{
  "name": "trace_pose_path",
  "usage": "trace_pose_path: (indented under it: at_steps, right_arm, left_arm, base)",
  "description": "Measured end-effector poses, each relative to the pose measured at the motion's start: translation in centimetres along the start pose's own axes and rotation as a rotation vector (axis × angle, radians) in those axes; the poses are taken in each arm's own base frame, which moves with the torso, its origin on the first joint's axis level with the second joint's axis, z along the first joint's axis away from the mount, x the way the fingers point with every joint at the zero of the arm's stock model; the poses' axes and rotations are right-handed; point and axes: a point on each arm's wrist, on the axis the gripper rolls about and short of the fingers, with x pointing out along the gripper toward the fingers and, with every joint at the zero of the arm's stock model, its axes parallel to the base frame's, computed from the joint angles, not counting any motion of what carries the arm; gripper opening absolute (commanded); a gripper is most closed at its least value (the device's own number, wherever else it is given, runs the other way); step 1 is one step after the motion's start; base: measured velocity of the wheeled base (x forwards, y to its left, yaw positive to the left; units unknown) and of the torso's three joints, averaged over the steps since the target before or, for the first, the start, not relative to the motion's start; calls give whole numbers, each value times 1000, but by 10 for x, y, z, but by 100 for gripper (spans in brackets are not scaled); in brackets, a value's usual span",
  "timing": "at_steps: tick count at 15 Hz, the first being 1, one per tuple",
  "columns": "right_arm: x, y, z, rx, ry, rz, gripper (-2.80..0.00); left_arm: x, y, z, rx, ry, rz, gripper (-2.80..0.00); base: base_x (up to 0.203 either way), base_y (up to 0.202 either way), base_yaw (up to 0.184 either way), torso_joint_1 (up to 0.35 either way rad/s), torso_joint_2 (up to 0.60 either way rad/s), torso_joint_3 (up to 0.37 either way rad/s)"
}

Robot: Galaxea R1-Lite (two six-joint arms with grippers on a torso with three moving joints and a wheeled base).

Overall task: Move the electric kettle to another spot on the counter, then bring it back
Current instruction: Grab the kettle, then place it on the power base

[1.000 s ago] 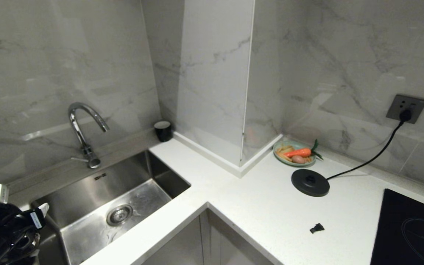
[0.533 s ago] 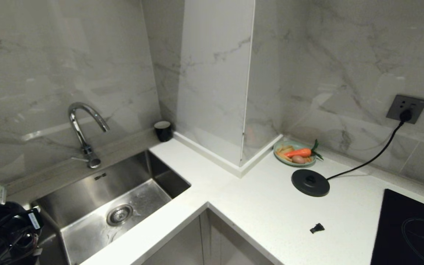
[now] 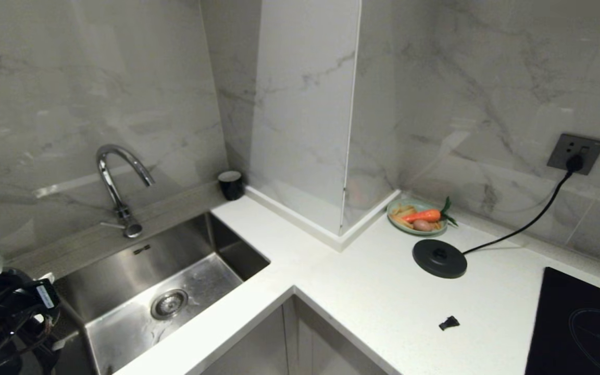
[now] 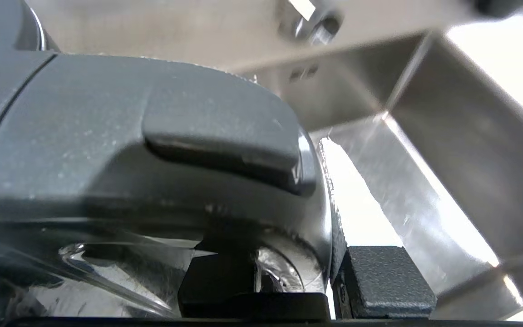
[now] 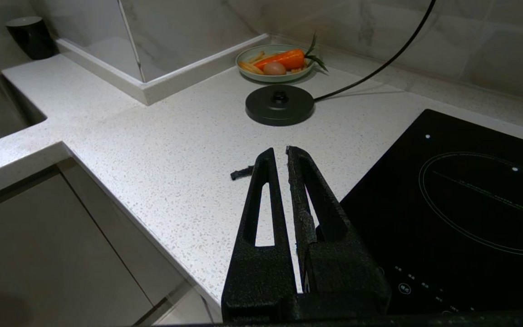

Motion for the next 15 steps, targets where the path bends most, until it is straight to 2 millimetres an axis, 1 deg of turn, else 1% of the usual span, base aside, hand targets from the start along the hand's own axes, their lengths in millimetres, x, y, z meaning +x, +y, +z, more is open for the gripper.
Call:
trace_pose_path:
  at_steps: [3,7,9,11,15]
  right_arm:
    - [0,0,0,0,0,0,-280]
    - [0,0,0,0,0,0,-280]
    - [0,0,0,0,0,0,-280]
    - [0,0,0,0,0,0,-280]
    - [0,0,0,0,0,0,-280]
  left_arm:
    - [-9,-15,15,20,-51,-32,-280]
    - [-29,-40,36,42,-114,-121,-280]
    - [-41,-60,41,56,-104,-183,-280]
    - [-51,-80,45,69,-112,-210,-280]
    - [-65,-116,50,84,-152,-287,-280]
  base:
    - [0,0,0,0,0,0]
    - [0,0,0,0,0,0]
    - [0,0,0,0,0,0]
    - [0,0,0,0,0,0]
    - [0,0,0,0,0,0]
